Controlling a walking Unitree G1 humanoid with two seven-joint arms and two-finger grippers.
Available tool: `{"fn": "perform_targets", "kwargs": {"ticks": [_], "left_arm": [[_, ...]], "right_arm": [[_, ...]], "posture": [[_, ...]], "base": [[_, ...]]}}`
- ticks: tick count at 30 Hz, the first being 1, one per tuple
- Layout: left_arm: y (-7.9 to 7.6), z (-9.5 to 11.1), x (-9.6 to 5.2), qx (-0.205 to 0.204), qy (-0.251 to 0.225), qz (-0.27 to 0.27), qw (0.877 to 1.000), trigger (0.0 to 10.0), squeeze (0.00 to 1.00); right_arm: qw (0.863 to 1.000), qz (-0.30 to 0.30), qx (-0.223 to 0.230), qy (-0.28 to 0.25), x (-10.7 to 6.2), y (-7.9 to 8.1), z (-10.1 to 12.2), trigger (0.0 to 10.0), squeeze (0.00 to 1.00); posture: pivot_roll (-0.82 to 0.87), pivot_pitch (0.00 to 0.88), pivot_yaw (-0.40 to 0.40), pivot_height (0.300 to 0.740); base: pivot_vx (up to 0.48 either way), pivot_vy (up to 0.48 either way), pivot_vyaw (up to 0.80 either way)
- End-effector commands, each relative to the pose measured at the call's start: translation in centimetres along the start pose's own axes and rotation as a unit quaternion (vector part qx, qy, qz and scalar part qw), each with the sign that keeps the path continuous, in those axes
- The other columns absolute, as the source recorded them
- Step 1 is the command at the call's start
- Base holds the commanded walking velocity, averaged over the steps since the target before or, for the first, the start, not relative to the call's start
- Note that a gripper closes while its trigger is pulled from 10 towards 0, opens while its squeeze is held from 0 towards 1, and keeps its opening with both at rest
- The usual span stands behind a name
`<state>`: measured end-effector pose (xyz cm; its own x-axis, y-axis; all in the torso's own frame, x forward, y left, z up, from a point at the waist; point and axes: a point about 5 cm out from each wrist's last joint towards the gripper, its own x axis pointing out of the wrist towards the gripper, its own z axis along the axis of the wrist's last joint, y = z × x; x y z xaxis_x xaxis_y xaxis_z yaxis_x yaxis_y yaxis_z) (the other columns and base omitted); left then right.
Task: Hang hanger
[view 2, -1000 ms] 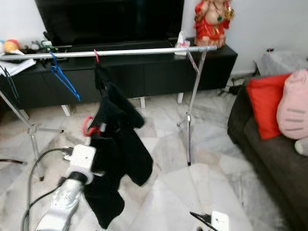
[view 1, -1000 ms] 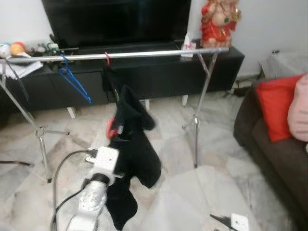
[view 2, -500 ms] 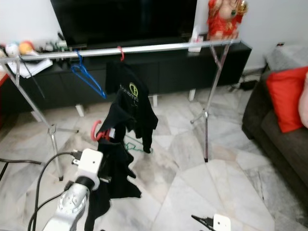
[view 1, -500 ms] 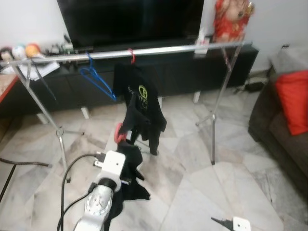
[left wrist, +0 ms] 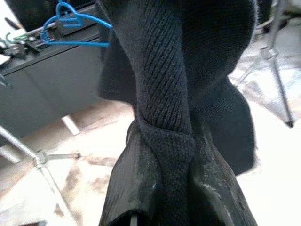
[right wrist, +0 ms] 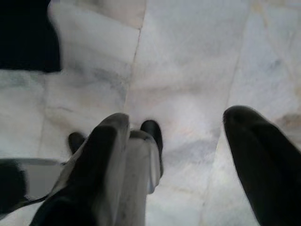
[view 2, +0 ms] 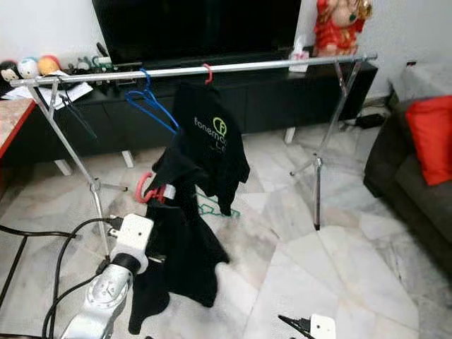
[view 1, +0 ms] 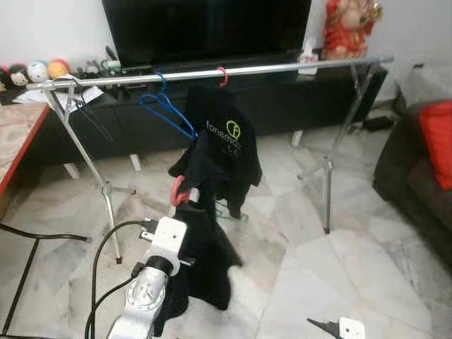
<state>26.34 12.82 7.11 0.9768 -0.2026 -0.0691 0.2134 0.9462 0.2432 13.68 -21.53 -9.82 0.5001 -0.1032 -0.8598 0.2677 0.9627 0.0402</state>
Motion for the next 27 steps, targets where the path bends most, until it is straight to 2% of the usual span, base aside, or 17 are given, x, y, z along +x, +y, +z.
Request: {"fn": "perform_targets", "kwargs": {"ticks": [1, 9, 27], "left_arm": [[0.74, 1.1, 0.23, 0.004, -0.025, 0.009, 1.0, 10.0, 0.0], [0.29, 1.55, 0.53, 0.003, -0.029, -0.004, 1.0, 10.0, 0.0], [0.62, 1.93, 0.62, 0.001, -0.031, 0.002, 1.0, 10.0, 0.0]], "right_arm": [[1.0, 0.005, -0.006, -0.009, 0.13, 0.4, 0.58, 10.0, 0.0], [1.0, 0.006, -0.008, -0.013, 0.2, 0.59, 0.88, 10.0, 0.0], [1.0, 0.007, -0.012, -0.019, 0.27, 0.73, 1.31, 10.0, 0.0]], "posture": [[-0.04, 0.0, -0.003, 0.74], [-0.03, 0.0, -0.005, 0.74], [-0.03, 0.0, -0.004, 0.74]], "base": [[0.0, 0.0, 0.0], [0.0, 0.0, 0.0], [-0.279, 0.0, 0.0]]}}
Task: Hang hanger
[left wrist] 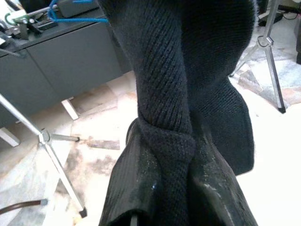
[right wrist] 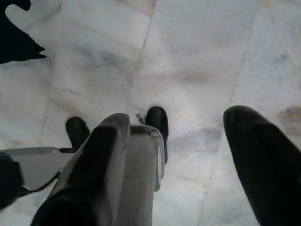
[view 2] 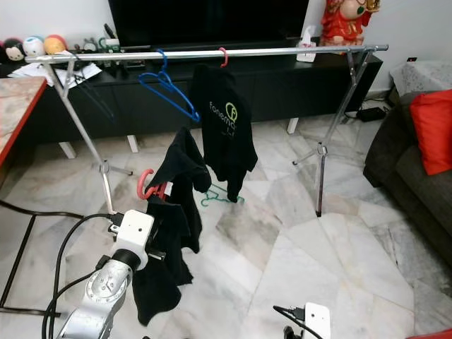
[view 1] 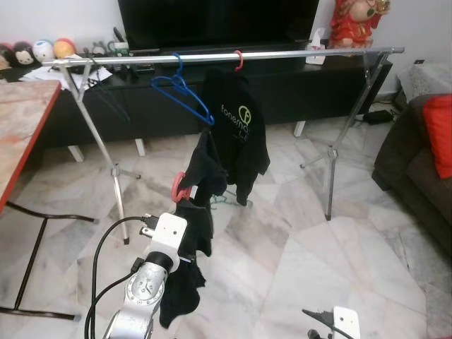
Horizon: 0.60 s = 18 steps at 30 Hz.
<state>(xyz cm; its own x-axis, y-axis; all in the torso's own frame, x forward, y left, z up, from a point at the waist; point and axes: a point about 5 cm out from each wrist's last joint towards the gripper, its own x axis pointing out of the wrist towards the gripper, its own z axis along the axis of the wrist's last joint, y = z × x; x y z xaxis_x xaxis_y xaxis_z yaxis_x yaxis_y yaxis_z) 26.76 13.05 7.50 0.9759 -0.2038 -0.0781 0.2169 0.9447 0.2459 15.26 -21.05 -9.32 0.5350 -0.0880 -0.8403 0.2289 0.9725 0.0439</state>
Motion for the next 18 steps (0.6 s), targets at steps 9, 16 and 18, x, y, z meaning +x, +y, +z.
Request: {"fn": "perform_targets", "kwargs": {"ticks": [9, 16, 18], "left_arm": [[0.35, 1.85, 0.47, -0.002, -0.036, 0.008, 0.999, 10.0, 0.0], [0.32, 2.0, 0.54, -0.003, -0.035, 0.005, 0.999, 10.0, 0.0], [0.28, 1.99, 0.49, -0.004, -0.035, 0.005, 0.999, 10.0, 0.0]], "right_arm": [[1.0, -0.005, 0.006, -0.004, -0.01, -0.2, 0.14, 10.0, 0.0], [1.0, -0.005, 0.006, -0.006, 0.02, -0.19, 0.3, 10.0, 0.0], [1.0, -0.005, 0.007, -0.006, 0.03, -0.19, 0.33, 10.0, 0.0]], "posture": [[-0.03, 0.0, -0.004, 0.74], [-0.02, 0.0, -0.005, 0.74], [-0.02, 0.0, -0.005, 0.74]], "base": [[-0.282, 0.0, 0.0], [-0.282, 0.0, 0.0], [-0.285, 0.0, 0.0]]}}
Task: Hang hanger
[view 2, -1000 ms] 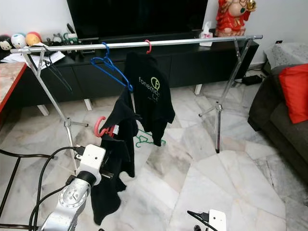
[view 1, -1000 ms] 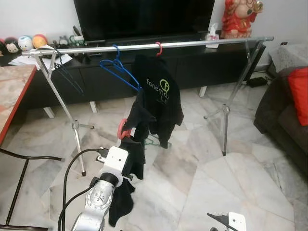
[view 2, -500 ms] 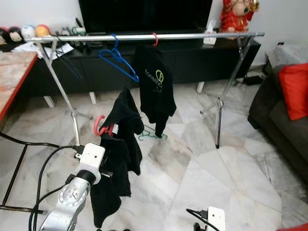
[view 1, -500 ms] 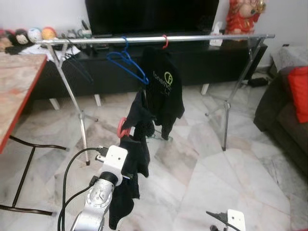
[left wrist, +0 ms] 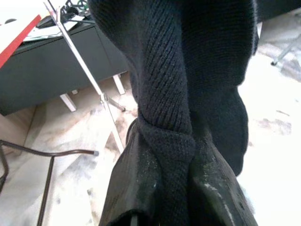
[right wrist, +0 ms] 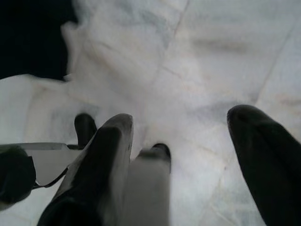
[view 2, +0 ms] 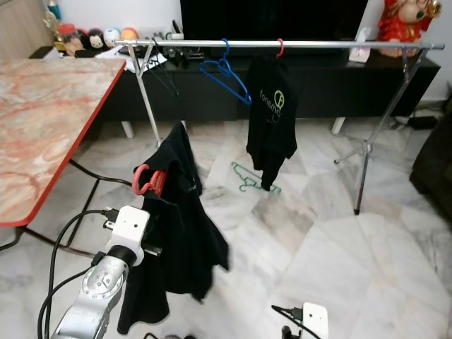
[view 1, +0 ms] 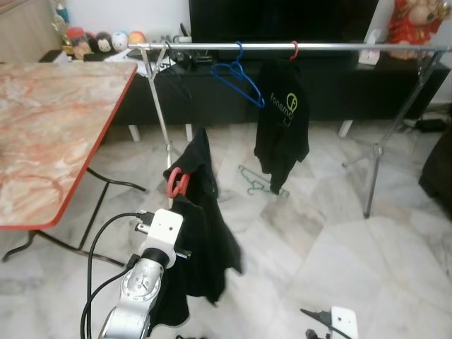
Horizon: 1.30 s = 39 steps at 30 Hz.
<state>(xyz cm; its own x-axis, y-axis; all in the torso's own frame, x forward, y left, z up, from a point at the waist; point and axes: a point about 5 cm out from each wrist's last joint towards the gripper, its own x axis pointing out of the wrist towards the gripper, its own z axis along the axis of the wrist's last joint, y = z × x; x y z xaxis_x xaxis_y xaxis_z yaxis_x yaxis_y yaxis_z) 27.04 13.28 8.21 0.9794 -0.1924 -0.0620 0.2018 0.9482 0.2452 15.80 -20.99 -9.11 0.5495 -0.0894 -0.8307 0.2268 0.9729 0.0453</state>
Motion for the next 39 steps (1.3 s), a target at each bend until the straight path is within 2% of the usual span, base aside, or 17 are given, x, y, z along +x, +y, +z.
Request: {"fn": "perform_targets", "kwargs": {"ticks": [1, 15, 21, 28, 32, 39], "left_arm": [[-0.2, 1.4, 0.3, -0.004, -0.029, -0.003, 1.0, 10.0, 0.0], [-0.4, 1.4, 0.4, -0.007, -0.026, -0.012, 1.0, 10.0, 0.0], [-0.6, 1.4, 0.4, -0.007, -0.021, -0.021, 1.0, 10.0, 0.0], [-0.9, 1.2, 0.4, 0.003, -0.009, -0.047, 0.999, 10.0, 0.0], [-1.4, 0.7, 0.6, 0.042, 0.018, -0.078, 0.996, 10.0, 0.0], [-1.7, 0.5, 1.1, 0.063, 0.042, -0.106, 0.992, 10.0, 0.0]], "right_arm": [[1.0, -0.007, 0.007, 0.002, -0.1, -0.4, -0.2, 10.0, 0.0], [1.0, -0.007, 0.012, 0.001, -0.1, -0.3, -0.1, 10.0, 0.0], [1.0, -0.007, 0.014, 0.004, -0.1, -0.3, -0.1, 10.0, 0.0], [1.0, -0.004, 0.007, -0.018, 0.0, -0.2, 0.3, 10.0, 0.0], [0.999, 0.003, -0.022, -0.041, -0.1, -0.1, 0.8, 10.0, 0.0], [0.996, -0.001, -0.045, -0.074, -0.1, 0.0, 1.5, 10.0, 0.0]], "posture": [[-0.03, 0.0, -0.005, 0.74], [-0.03, 0.0, -0.002, 0.74], [-0.03, 0.0, 0.001, 0.74], [-0.03, 0.0, 0.01, 0.74], [-0.03, 0.0, 0.014, 0.74], [-0.04, 0.0, 0.014, 0.74]], "base": [[-0.285, 0.0, 0.0], [-0.284, 0.0, 0.0], [-0.285, 0.0, -0.73], [-0.161, 0.0, 0.0], [0.0, 0.0, 0.0], [0.0, 0.0, 0.0]]}}
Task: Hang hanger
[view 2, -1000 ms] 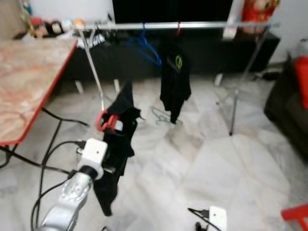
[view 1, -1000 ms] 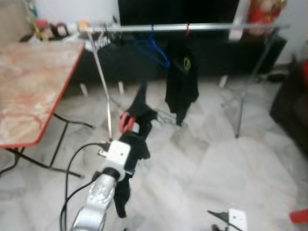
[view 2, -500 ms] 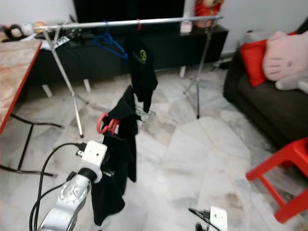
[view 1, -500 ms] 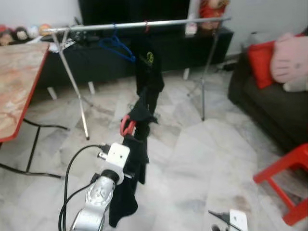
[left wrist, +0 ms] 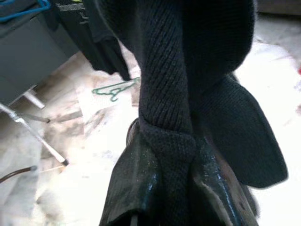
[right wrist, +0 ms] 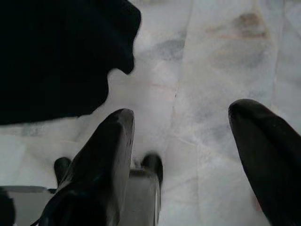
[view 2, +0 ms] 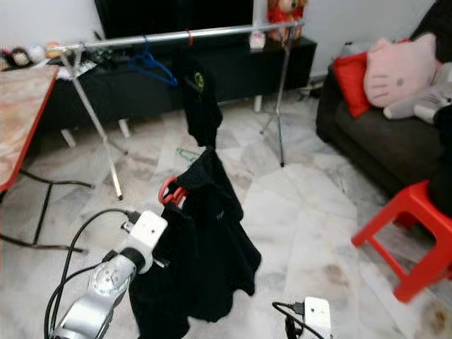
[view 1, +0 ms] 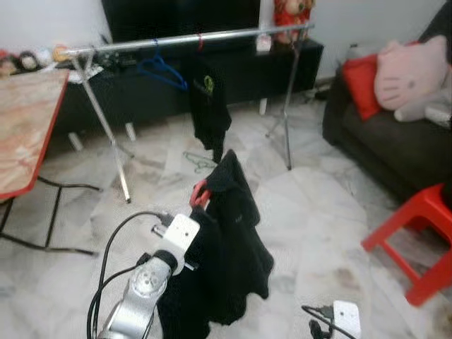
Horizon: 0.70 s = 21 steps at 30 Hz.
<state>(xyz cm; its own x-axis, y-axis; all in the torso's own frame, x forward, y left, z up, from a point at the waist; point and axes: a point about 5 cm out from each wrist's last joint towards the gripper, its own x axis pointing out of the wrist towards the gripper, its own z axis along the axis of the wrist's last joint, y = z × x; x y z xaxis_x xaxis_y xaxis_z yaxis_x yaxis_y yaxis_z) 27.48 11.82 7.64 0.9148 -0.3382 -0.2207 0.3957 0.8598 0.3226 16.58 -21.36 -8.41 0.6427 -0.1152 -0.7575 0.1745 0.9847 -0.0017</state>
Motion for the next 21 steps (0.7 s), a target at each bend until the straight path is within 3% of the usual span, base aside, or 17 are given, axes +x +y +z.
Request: {"fn": "perform_targets", "kwargs": {"ticks": [1, 3, 5, 8, 9, 13, 18, 21], "left_arm": [[-0.1, 0.8, 0.3, 0.009, -0.011, -0.006, 1.0, 10.0, 0.0], [-0.4, 0.8, 0.7, 0.023, 0.001, -0.033, 0.999, 10.0, 0.0], [-0.8, 0.8, 1.2, 0.046, 0.017, -0.071, 0.996, 10.0, 0.0], [-1.1, 0.6, 1.7, 0.059, 0.029, -0.097, 0.993, 10.0, 0.0], [-1.4, 0.6, 2.0, 0.063, 0.035, -0.12, 0.99, 10.0, 0.0], [-1.9, 0.5, 2.1, 0.079, 0.042, -0.158, 0.983, 10.0, 0.0], [-2.7, 0.4, 2.4, 0.102, 0.044, -0.214, 0.971, 10.0, 0.0], [-2.8, 0.7, 2.5, 0.105, 0.038, -0.226, 0.968, 10.0, 0.0]], "right_arm": [[1.0, 0.002, -0.009, -0.013, 0.1, 0.1, 0.4, 10.0, 0.0], [0.999, 0.002, -0.023, -0.044, 0.2, 0.0, 1.5, 10.0, 0.0], [0.986, 0.012, -0.062, -0.155, 0.7, -0.9, 8.1, 10.0, 0.0], [0.971, 0.027, -0.093, -0.22, 0.2, -1.0, 10.6, 10.0, 0.0], [0.96, 0.039, -0.106, -0.256, -0.2, -1.1, 11.8, 10.0, 0.0], [0.944, 0.067, -0.117, -0.3, -0.9, -0.7, 13.2, 10.0, 0.0], [0.921, 0.166, -0.13, -0.327, -2.3, 1.0, 14.2, 10.0, 0.0], [0.907, 0.185, -0.174, -0.335, -3.1, 1.1, 14.1, 10.0, 0.0]], "posture": [[-0.04, 0.0, 0.014, 0.74], [-0.04, 0.0, 0.011, 0.74], [-0.04, 0.0, 0.002, 0.74], [-0.05, 0.0, -0.001, 0.74], [-0.06, 0.0, -0.001, 0.74], [-0.07, 0.0, -0.001, 0.74], [-0.08, 0.0, -0.002, 0.74], [-0.09, 0.0, -0.001, 0.74]], "base": [[0.0, 0.0, 0.0], [0.0, 0.0, 0.0], [0.0, 0.0, 0.0], [0.0, 0.0, 0.0], [0.0, 0.0, 0.0], [0.0, 0.0, 0.0], [0.0, 0.0, 0.0], [0.0, 0.0, 0.0]]}}
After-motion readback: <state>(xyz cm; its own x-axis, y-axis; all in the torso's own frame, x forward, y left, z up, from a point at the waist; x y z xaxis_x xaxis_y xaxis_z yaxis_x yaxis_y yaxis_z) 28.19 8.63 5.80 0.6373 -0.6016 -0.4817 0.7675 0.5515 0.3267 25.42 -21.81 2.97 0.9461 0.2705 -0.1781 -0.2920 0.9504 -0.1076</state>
